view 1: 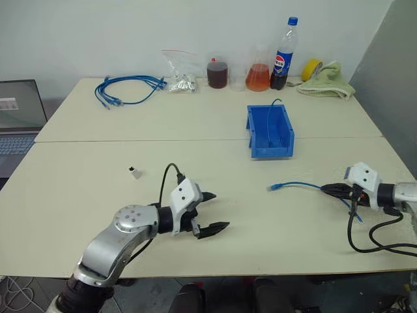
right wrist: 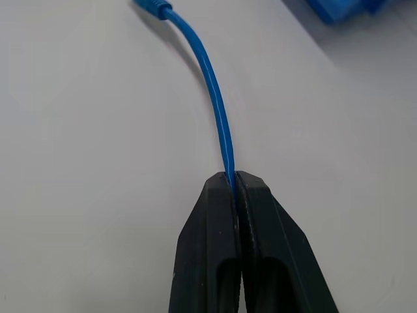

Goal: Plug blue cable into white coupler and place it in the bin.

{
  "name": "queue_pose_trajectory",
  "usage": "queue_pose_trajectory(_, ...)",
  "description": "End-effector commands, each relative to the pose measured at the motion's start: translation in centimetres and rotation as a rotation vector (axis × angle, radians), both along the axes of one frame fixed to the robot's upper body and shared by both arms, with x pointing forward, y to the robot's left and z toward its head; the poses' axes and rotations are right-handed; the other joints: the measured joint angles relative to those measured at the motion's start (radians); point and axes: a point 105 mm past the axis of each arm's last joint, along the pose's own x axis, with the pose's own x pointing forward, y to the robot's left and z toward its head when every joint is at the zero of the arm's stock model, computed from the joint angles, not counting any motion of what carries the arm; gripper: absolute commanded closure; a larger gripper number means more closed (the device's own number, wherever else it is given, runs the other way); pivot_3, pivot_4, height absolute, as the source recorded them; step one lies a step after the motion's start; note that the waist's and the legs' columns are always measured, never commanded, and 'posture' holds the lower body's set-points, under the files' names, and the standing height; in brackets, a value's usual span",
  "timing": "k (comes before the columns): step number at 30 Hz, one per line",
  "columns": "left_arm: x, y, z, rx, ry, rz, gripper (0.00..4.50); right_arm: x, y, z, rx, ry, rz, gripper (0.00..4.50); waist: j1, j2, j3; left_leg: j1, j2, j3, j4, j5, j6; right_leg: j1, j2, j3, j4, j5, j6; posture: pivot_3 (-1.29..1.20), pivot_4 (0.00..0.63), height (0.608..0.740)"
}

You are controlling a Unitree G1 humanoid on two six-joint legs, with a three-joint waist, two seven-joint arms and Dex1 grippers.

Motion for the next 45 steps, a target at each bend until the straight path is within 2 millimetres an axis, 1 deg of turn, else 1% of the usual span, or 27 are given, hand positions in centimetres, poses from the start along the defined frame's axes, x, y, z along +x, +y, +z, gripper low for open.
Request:
queue_pose_trajectory(1,-0.7,1.1,0.3,0.004,-0.012,0.004,0.00,-0.3,4.3,0.6,-0.019,-0.074,0.166,4.46,0.002,0.000,0.000,0.000,0.000,-0.001,0.000,0.000,0.000,0.000,0.000,0.000,0.000,0.000,0.000,0.00,0.150,0.740)
queue_pose_trajectory(5,-1.7,2.7,-1.0,0.023,0.038,0.043,0.00,-0.8,8.0,0.0,0.034,-0.066,0.250,4.46,0.004,0.000,0.000,-0.001,0.000,-0.002,0.000,0.000,0.000,0.000,-0.001,-0.001,0.000,0.000,0.000,0.00,0.150,0.740)
queue_pose_trajectory(9,-2.6,4.1,-1.9,0.031,0.064,0.082,0.00,-1.1,10.6,-0.6,0.079,-0.050,0.289,4.46,0.006,0.000,0.000,-0.001,0.000,-0.003,0.000,0.000,0.000,0.000,-0.002,-0.001,-0.001,0.000,0.000,0.00,0.150,0.740)
queue_pose_trajectory(12,-3.3,6.5,-3.2,0.071,0.096,0.145,0.00,-1.2,12.7,-1.2,0.094,-0.041,0.320,4.46,0.007,0.000,0.000,-0.001,-0.001,-0.004,0.000,0.000,0.000,0.000,-0.002,-0.001,-0.001,0.000,0.000,0.00,0.150,0.740)
queue_pose_trajectory(14,-3.3,7.5,-3.6,0.090,0.093,0.176,0.00,-1.2,13.5,-1.2,0.100,-0.043,0.330,4.46,0.006,0.000,0.001,-0.001,-0.001,-0.005,0.000,0.000,0.000,0.000,-0.002,-0.002,-0.001,0.000,0.000,0.00,0.150,0.740)
queue_pose_trajectory(16,-3.0,8.0,-3.7,0.088,0.084,0.201,0.00,-1.1,14.0,-1.3,0.106,-0.041,0.331,4.46,0.006,0.000,0.001,-0.001,-0.001,-0.005,0.000,0.000,0.000,0.000,-0.002,-0.002,0.000,0.000,-0.001,0.00,0.150,0.740)
queue_pose_trajectory(19,-2.4,8.8,-3.7,0.092,0.063,0.230,0.00,-1.1,15.4,-1.5,0.129,-0.033,0.330,4.46,0.006,0.000,0.001,-0.001,-0.001,-0.005,0.000,0.000,0.000,0.000,-0.001,-0.002,0.000,0.000,-0.001,0.00,0.150,0.740)
queue_pose_trajectory(26,-2.0,8.9,-3.6,0.089,0.050,0.228,0.00,-1.6,16.1,-2.1,0.126,-0.028,0.355,4.46,0.006,0.000,0.001,-0.001,-0.001,-0.005,0.000,0.000,0.000,0.000,-0.001,-0.003,0.000,0.000,-0.001,0.00,0.150,0.740)
queue_pose_trajectory(34,-1.9,8.5,-3.7,0.085,0.049,0.208,0.00,-1.6,16.0,-2.7,0.119,-0.012,0.346,4.46,0.005,0.000,0.001,-0.001,-0.001,-0.005,0.000,0.000,0.000,-0.001,-0.001,-0.003,0.001,0.000,-0.001,0.00,0.150,0.740)
queue_pose_trajectory(38,-1.8,8.3,-3.8,0.085,0.045,0.202,0.00,-1.4,15.8,-2.7,0.126,-0.003,0.334,3.80,0.005,0.000,0.001,-0.001,-0.001,-0.005,0.000,0.000,0.000,-0.001,-0.001,-0.003,0.001,0.000,-0.001,0.00,0.150,0.740)
queue_pose_trajectory(42,-1.7,8.1,-3.9,0.084,0.043,0.199,0.00,-1.5,15.6,-2.7,0.125,0.008,0.339,2.88,0.005,0.000,0.001,-0.001,-0.001,-0.005,0.000,0.000,0.000,-0.001,-0.001,-0.003,0.001,0.000,-0.001,0.00,0.150,0.740)
queue_pose_trajectory(45,-1.7,7.9,-4.0,0.077,0.040,0.197,0.00,-1.5,15.4,-2.3,0.131,0.007,0.343,2.22,0.006,0.000,0.001,-0.001,-0.001,-0.005,0.000,0.000,0.000,-0.001,-0.001,-0.003,0.001,0.000,-0.001,0.00,0.150,0.740)
